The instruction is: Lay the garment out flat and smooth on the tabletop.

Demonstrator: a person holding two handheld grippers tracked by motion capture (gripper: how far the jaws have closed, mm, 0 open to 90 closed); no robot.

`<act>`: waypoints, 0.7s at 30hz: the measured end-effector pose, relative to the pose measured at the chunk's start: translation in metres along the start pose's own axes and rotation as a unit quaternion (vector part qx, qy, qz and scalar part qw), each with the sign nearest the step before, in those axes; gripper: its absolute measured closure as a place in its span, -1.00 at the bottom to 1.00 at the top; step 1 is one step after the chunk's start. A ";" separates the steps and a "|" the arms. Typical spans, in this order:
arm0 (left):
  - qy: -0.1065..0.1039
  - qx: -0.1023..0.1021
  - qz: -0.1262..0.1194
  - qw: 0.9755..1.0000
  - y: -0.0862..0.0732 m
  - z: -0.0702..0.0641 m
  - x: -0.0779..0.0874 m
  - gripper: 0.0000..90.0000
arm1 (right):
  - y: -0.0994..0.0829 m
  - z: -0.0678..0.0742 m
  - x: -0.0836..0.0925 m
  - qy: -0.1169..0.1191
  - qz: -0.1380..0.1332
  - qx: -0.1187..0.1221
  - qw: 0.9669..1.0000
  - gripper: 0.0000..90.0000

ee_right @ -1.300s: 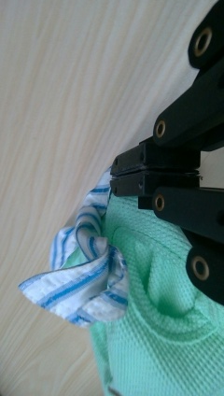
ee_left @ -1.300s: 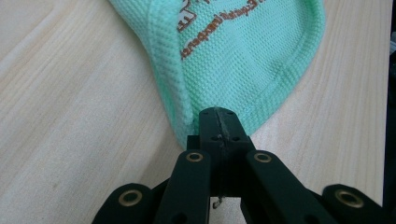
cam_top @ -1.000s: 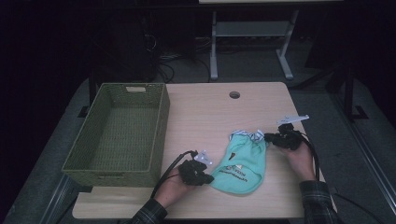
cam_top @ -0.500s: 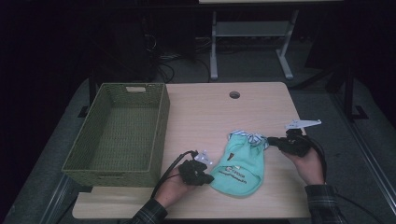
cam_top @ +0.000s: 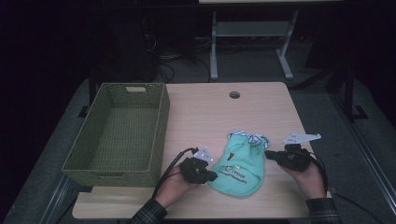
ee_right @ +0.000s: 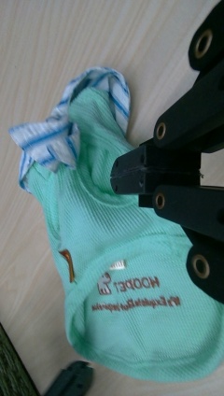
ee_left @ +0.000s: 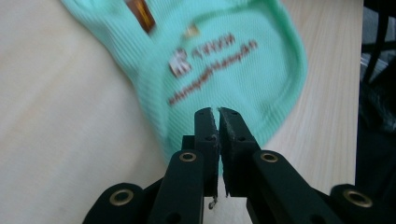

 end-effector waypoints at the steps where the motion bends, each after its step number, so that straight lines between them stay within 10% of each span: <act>1: 0.003 0.002 -0.007 1.000 0.005 0.003 0.002 0.90 | -0.001 0.002 0.000 0.002 0.000 0.000 1.000 0.99; 21: 0.029 -0.007 0.007 1.000 0.041 0.025 -0.056 0.99 | -0.027 0.022 -0.021 0.017 0.047 0.008 0.999 0.99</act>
Point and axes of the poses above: each handheld gripper's, and its own axes: x roughly backward along the jaws, y roughly out of its top, z roughly to its left, the point moved 10 cm from there along -x, roughly forward along the jaws, and after that the axes turned 13 degrees about y, right-handed, at the moved point
